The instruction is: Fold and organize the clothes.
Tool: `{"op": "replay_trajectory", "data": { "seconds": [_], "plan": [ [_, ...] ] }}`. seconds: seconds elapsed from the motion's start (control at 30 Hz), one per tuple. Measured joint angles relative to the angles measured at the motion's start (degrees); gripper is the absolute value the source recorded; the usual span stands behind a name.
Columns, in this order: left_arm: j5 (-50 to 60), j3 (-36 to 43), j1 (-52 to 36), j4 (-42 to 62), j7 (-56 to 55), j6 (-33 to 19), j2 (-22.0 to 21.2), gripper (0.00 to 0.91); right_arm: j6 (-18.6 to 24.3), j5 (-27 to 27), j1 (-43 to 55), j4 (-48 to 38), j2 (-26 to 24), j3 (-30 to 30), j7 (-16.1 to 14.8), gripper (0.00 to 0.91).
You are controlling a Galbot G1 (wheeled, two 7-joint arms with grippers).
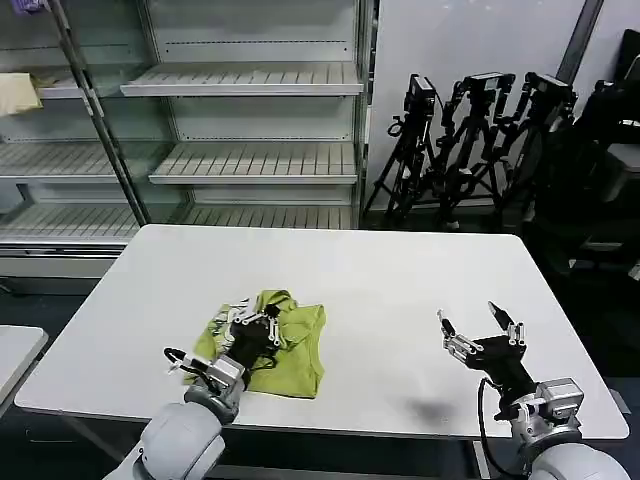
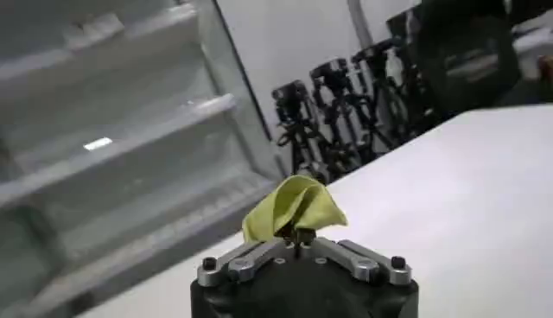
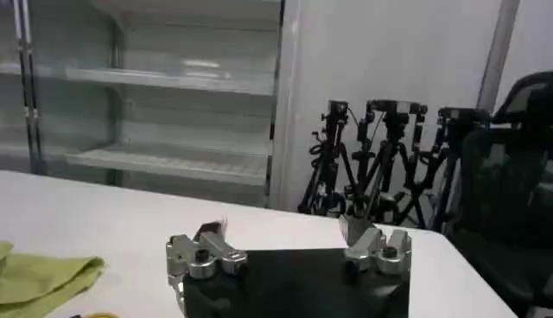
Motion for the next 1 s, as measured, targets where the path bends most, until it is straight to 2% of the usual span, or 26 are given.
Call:
{"op": "replay_trajectory", "data": {
  "seconds": [0.5, 0.53, 0.57, 0.6, 1.0],
  "plan": [
    [-15.4, 3.6, -5.8, 2.7, -2.4, 2.8, -1.4, 0.01, -0.1, -0.3, 0.0, -0.1, -0.3, -0.1, 0.1, 0.907],
    [-16.0, 3.9, -6.3, 3.0, -2.7, 2.8, -1.5, 0.161, -0.1, -0.3, 0.1, -0.2, -0.4, -0.1, 0.0, 0.907],
    [-16.6, 4.1, -6.7, 3.2, -2.9, 2.9, -1.7, 0.725, -0.1, -0.3, 0.2, -0.2, -0.4, -0.2, 0.0, 0.907],
    [-17.2, 4.4, -7.2, 3.5, -3.1, 2.9, -1.9, 0.907, -0.1, -0.3, 0.2, -0.3, -0.4, -0.2, 0.0, 0.907],
    [-20.8, 4.5, -8.7, 5.8, -3.3, 2.0, -3.4, 0.907, 0.1, -0.2, 1.6, -1.6, -0.2, -1.2, -0.4, 0.907]
  ]
}}
